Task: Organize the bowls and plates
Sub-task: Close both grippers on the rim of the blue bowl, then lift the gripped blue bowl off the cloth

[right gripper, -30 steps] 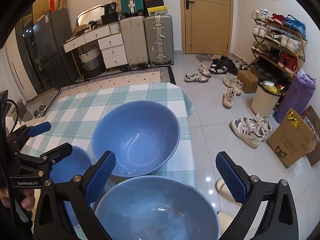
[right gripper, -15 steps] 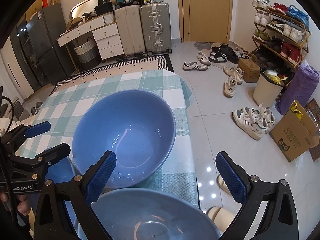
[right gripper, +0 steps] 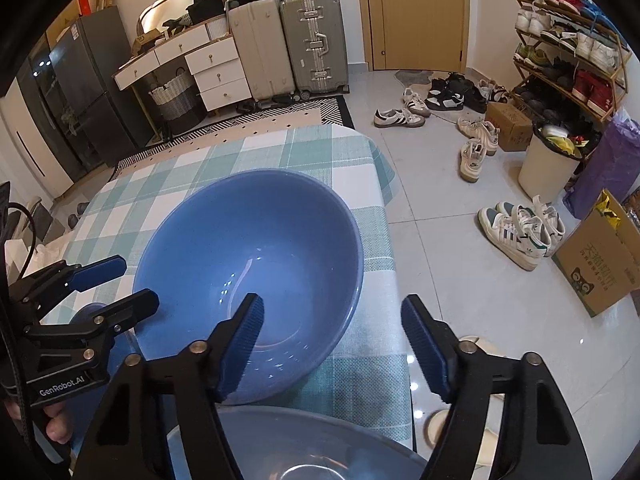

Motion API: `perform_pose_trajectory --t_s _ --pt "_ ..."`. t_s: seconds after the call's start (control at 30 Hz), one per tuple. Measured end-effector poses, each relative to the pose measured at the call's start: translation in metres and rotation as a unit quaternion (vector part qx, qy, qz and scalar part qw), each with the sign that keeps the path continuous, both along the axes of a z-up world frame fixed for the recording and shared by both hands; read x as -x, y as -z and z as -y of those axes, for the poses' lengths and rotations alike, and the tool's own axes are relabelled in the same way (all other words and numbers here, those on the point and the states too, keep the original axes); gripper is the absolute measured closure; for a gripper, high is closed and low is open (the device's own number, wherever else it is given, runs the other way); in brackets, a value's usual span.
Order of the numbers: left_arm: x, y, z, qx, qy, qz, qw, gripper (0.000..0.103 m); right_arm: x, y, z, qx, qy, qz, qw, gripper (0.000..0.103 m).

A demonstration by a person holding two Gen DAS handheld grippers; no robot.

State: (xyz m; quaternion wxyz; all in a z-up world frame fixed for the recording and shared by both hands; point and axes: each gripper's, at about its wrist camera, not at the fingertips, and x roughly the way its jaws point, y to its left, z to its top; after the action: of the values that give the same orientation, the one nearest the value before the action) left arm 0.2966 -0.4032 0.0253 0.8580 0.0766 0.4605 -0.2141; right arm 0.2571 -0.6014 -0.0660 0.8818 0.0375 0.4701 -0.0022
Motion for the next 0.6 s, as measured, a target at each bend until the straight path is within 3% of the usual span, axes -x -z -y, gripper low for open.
perform_pose_trajectory --t_s 0.43,0.6 --pt "-0.002 0.006 0.013 -0.004 0.016 -0.003 0.9999 0.078 -0.002 0.005 -0.001 0.007 -0.006 0.001 1.0 0.068" --pt "-0.002 0.007 0.017 -0.011 0.015 0.003 0.9998 0.079 0.0 0.003 -0.001 0.014 -0.004 0.006 1.0 0.08"
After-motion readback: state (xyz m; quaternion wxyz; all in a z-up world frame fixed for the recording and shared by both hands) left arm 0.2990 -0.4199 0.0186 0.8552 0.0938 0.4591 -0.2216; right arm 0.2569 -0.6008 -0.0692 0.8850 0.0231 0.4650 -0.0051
